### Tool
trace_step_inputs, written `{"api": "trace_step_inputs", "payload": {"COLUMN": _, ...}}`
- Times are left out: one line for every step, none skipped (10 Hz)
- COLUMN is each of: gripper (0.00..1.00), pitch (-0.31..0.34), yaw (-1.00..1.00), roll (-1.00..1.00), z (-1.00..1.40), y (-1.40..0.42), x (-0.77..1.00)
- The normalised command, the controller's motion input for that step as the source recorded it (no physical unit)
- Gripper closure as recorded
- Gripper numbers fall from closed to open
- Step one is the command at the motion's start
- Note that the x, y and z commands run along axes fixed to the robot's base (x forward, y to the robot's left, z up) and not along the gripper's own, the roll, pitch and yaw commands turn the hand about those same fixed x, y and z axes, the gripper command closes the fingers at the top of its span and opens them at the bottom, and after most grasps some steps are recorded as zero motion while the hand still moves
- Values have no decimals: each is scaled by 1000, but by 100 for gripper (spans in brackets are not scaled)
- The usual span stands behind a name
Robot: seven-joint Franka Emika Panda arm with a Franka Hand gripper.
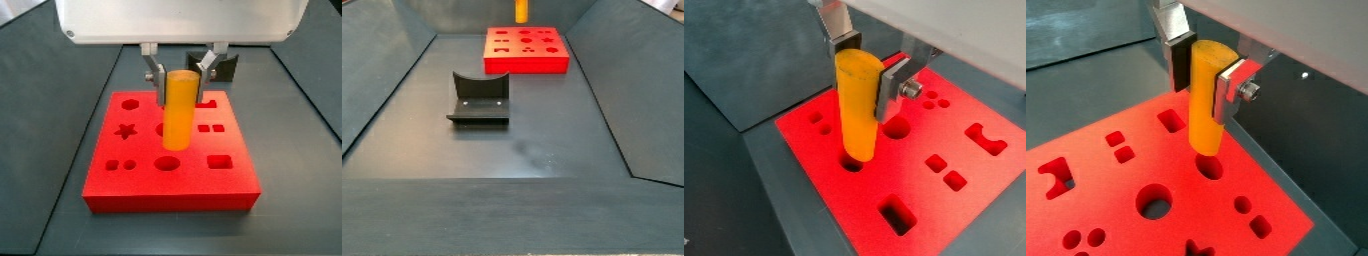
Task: Pick up the oval object. Move up. Place the oval object on the fixture. Regrasp the oval object. Move to above the board. Insert the oval object.
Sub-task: Insert the oval object.
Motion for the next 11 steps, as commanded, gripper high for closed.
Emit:
{"api": "trace_step_inputs", "payload": {"gripper": 100, "pitch": 0, "yaw": 114, "roll": 121, "z": -140, "y": 0, "x": 229}}
{"api": "trace_step_inputs", "payload": {"gripper": 100, "pitch": -11, "yaw": 57, "roll": 123, "z": -177, "y": 0, "x": 146}}
{"api": "trace_step_inputs", "payload": {"gripper": 100, "pitch": -57, "yaw": 31, "roll": 121, "z": -240, "y": -66, "x": 54}}
{"api": "trace_step_inputs", "payload": {"gripper": 100, "pitch": -74, "yaw": 71, "roll": 129, "z": -303, "y": -43, "x": 0}}
{"api": "trace_step_inputs", "payload": {"gripper": 100, "pitch": -66, "yaw": 51, "roll": 113, "z": -263, "y": -31, "x": 0}}
{"api": "trace_step_inputs", "payload": {"gripper": 100, "pitch": -70, "yaw": 31, "roll": 91, "z": -226, "y": -14, "x": 0}}
{"api": "trace_step_inputs", "payload": {"gripper": 100, "pitch": -89, "yaw": 6, "roll": 37, "z": -189, "y": -20, "x": 0}}
{"api": "trace_step_inputs", "payload": {"gripper": 100, "pitch": -116, "yaw": 0, "roll": 13, "z": -146, "y": -89, "x": -17}}
{"api": "trace_step_inputs", "payload": {"gripper": 100, "pitch": -99, "yaw": 0, "roll": 7, "z": -94, "y": -97, "x": -29}}
{"api": "trace_step_inputs", "payload": {"gripper": 100, "pitch": -114, "yaw": 0, "roll": 0, "z": -20, "y": -74, "x": -23}}
{"api": "trace_step_inputs", "payload": {"gripper": 100, "pitch": -104, "yaw": 0, "roll": 0, "z": -31, "y": 0, "x": -20}}
